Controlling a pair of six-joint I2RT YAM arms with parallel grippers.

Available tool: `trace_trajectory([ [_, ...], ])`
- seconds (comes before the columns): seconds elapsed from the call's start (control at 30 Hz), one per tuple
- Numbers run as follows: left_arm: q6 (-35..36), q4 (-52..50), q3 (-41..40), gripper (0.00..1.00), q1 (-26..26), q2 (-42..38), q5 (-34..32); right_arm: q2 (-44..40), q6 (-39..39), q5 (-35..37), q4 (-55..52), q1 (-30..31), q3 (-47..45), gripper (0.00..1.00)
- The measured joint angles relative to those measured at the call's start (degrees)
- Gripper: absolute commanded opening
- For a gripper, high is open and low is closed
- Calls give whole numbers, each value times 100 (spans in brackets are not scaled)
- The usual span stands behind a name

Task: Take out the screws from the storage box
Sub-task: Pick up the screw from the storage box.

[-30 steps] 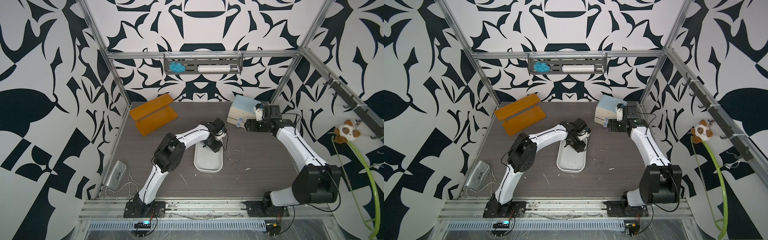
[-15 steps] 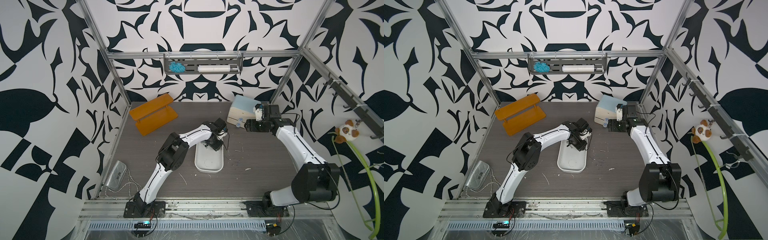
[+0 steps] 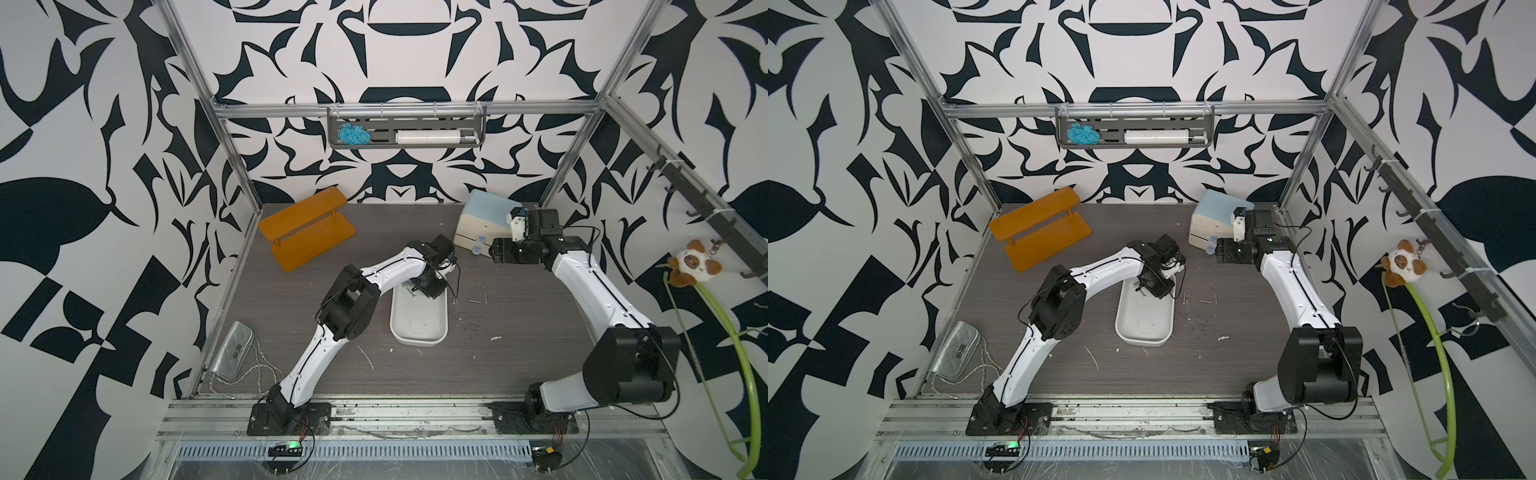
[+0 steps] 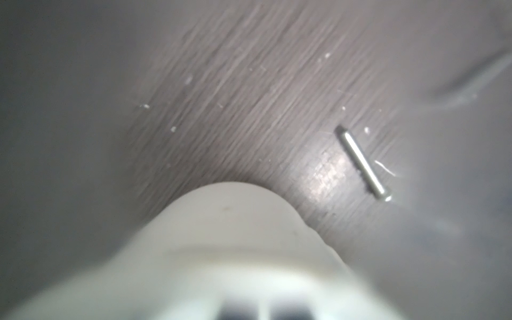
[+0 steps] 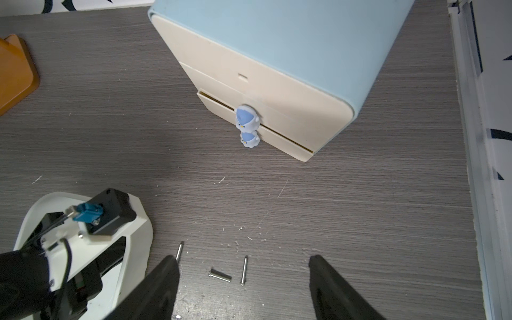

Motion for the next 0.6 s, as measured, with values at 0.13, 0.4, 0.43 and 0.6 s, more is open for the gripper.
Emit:
trace_trajectory([
  [0.13,11,-42,-15,0,4,-4,87,0,-2,0,0,0,0,78],
  [0.4,2,-256,-122,0,4,-120,149,0,0,4,0,0,0,79],
  [0.43,-11,-284,-199,0,4,-186,116,0,0,2,0,0,0,79],
  [0.6,-125,-494,-269,0,20,-608,-9,0,2,-11,2,0,0,79],
])
